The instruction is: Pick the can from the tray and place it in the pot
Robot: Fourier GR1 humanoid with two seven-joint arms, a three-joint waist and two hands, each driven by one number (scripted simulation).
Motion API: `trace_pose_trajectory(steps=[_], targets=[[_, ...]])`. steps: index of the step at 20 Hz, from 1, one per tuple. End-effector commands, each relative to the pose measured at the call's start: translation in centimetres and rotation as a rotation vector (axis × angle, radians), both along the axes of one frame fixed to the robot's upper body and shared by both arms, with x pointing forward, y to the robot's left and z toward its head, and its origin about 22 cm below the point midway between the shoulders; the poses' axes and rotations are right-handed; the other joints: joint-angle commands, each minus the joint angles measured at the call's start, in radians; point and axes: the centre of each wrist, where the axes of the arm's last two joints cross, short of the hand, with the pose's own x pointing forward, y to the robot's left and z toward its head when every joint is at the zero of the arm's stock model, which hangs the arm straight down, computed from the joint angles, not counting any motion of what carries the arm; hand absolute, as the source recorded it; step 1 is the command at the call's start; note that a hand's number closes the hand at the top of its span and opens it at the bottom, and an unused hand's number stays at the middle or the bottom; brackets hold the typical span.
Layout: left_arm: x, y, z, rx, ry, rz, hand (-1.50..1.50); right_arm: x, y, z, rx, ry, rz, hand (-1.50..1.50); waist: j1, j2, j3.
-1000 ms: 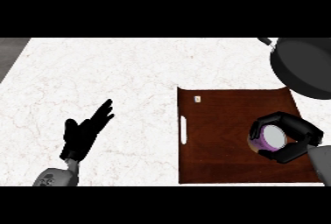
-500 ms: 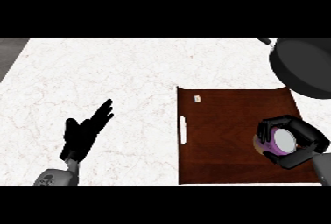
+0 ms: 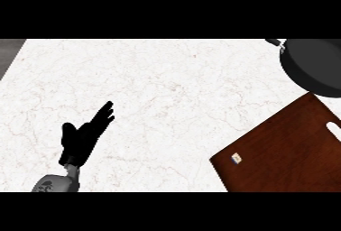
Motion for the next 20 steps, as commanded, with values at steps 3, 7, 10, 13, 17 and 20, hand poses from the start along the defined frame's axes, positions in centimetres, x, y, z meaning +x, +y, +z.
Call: trace_pose_trajectory(steps=[3,7,10,13,17,20], targets=[[0.5,-0.2,-0.1,0.002,0.003,-0.035,0.00,-4.4,-5.9,3.0,-0.085,-0.097,-0.189,1.50,0.038,0.005,-0.001],[1.1,-1.4,0.3,0.008,0.004,-0.047,0.00,-4.1,-6.5,3.6,-0.192,-0.111,-0.222,1.50,0.051,0.002,-0.001],[0.4,-1.2,0.5,-0.005,0.017,-0.056,0.00,-4.5,-7.3,4.8,-0.262,-0.140,-0.232,1.50,0.058,-0.002,-0.002],[-0.5,-3.6,-0.7,0.006,0.019,-0.041,0.00,-2.7,-7.5,7.0,-0.353,-0.160,-0.258,1.50,0.057,-0.003,-0.005],[1.0,-0.5,0.5,0.003,0.018,-0.043,0.00,0.8,-6.7,9.6,-0.414,-0.171,-0.275,1.50,0.060,-0.003,-0.007],[0.9,-2.4,0.5,0.014,0.020,-0.050,0.00,0.2,-8.0,13.0,-0.461,-0.136,-0.260,1.50,0.062,-0.001,-0.006]])
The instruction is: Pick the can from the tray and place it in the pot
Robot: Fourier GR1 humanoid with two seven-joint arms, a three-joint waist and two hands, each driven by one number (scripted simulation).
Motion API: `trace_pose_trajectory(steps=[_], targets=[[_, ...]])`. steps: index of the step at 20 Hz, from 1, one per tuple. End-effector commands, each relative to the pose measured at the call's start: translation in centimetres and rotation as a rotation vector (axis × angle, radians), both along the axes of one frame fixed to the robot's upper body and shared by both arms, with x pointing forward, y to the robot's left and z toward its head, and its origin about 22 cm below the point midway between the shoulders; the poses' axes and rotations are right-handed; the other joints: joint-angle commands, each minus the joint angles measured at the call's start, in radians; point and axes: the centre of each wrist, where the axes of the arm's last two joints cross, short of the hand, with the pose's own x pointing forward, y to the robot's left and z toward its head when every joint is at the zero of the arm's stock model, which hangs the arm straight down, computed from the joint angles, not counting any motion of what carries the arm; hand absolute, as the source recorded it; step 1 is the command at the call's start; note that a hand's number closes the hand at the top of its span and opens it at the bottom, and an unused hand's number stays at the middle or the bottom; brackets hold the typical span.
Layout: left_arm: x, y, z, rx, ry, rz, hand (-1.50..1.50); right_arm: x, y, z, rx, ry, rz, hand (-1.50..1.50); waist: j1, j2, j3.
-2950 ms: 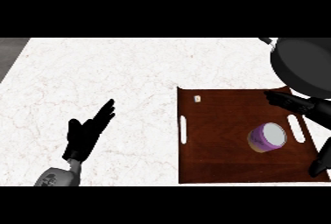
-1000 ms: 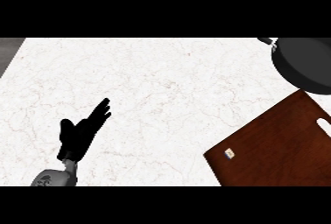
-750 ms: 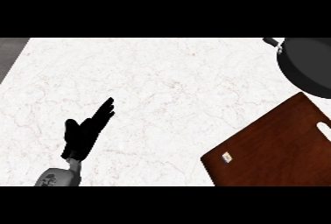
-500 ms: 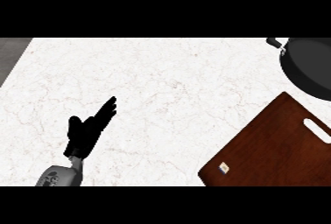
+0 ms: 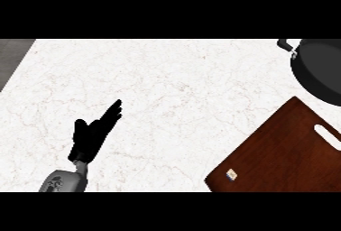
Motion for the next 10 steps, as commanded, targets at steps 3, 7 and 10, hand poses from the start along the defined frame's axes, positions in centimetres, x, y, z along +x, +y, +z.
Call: trace_pose_trajectory(steps=[3,7,10], targets=[[0.0,0.5,0.3,-0.003,0.020,-0.016,0.00,4.5,1.5,3.8,-0.081,0.018,-0.013,1.50,0.009,0.000,-0.003],[-0.3,0.7,-1.1,0.009,0.035,-0.035,0.00,7.9,3.5,6.6,-0.149,0.101,0.007,1.50,0.020,0.004,-0.004],[0.7,-1.1,0.2,0.008,0.031,-0.033,0.00,10.1,5.3,6.2,-0.201,0.149,0.021,1.50,0.024,0.006,-0.003]])
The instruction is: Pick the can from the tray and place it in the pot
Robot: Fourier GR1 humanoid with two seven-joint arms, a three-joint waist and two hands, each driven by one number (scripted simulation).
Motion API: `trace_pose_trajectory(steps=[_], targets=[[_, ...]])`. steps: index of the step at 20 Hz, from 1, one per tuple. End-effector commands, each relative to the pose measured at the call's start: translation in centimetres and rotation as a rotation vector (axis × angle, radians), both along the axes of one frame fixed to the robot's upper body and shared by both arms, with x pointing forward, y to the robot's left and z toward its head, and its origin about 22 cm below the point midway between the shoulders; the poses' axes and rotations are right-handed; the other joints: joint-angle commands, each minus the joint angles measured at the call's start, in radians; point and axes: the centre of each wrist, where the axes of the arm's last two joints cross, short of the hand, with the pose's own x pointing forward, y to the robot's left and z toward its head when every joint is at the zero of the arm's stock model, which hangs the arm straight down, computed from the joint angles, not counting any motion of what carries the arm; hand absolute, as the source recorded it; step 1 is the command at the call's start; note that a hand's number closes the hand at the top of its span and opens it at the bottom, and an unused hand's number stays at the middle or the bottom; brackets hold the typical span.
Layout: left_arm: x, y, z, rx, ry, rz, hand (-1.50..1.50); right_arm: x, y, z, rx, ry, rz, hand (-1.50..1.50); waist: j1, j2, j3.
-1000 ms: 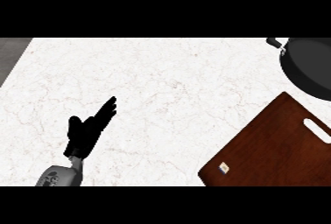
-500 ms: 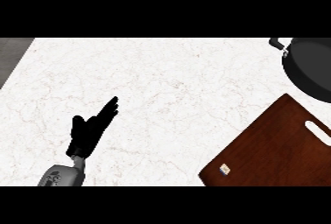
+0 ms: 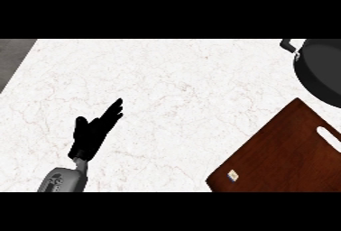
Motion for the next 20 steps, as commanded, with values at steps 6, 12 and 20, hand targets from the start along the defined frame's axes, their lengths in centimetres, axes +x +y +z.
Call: trace_pose_trajectory(steps=[6,12,20], targets=[[-0.2,0.1,0.6,0.003,-0.002,-0.027,0.00,6.5,5.3,1.5,-0.152,0.129,0.022,1.50,0.018,0.006,0.000],[-0.4,0.0,0.4,0.016,-0.013,-0.026,0.00,8.0,7.2,0.1,-0.464,0.244,-0.058,1.50,0.032,0.011,-0.001],[-0.2,-0.8,-0.1,0.003,-0.002,-0.050,0.00,10.2,10.2,-3.1,-0.502,0.648,-0.097,1.50,0.043,0.017,-0.002]])
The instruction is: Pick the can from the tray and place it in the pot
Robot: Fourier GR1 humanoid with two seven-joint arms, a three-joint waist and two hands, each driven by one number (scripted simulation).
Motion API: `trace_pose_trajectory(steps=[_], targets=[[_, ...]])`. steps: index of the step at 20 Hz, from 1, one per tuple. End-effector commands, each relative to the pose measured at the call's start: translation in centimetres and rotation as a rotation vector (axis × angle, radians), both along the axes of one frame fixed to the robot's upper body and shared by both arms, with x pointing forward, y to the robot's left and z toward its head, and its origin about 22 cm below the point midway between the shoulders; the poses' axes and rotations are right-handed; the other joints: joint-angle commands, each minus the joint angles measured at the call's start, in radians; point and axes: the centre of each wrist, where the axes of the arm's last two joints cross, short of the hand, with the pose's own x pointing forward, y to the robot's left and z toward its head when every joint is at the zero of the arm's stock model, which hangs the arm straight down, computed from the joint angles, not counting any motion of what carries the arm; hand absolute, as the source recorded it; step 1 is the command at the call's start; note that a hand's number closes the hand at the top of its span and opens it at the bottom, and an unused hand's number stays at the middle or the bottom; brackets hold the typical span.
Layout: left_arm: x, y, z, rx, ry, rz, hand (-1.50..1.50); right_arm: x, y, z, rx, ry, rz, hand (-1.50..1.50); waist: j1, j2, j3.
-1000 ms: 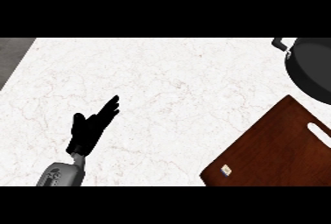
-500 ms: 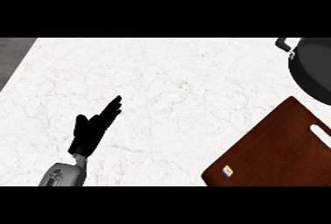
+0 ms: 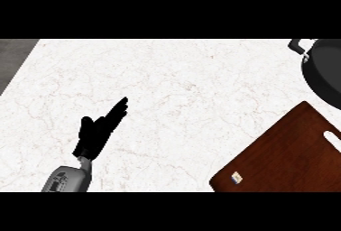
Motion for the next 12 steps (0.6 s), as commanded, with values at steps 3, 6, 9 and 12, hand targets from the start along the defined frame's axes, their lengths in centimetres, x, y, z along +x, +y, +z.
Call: trace_pose_trajectory(steps=[3,6,9,12], targets=[[0.3,-0.1,0.0,-0.008,-0.003,-0.003,0.00,1.4,2.3,-2.7,0.007,0.290,-0.153,-1.50,0.009,0.007,0.000],[0.3,0.3,0.5,0.013,-0.005,-0.002,0.00,1.6,2.3,-1.9,0.031,0.329,-0.136,-1.50,0.006,0.005,0.002],[-0.4,0.7,0.2,-0.005,0.009,0.013,0.00,2.2,3.3,-2.2,0.211,0.157,-0.045,-1.50,-0.011,-0.002,0.003],[-0.2,-0.9,-0.4,0.001,0.019,0.013,0.00,3.3,4.8,-1.7,0.409,-0.100,-0.026,-1.50,-0.020,0.004,0.006]])
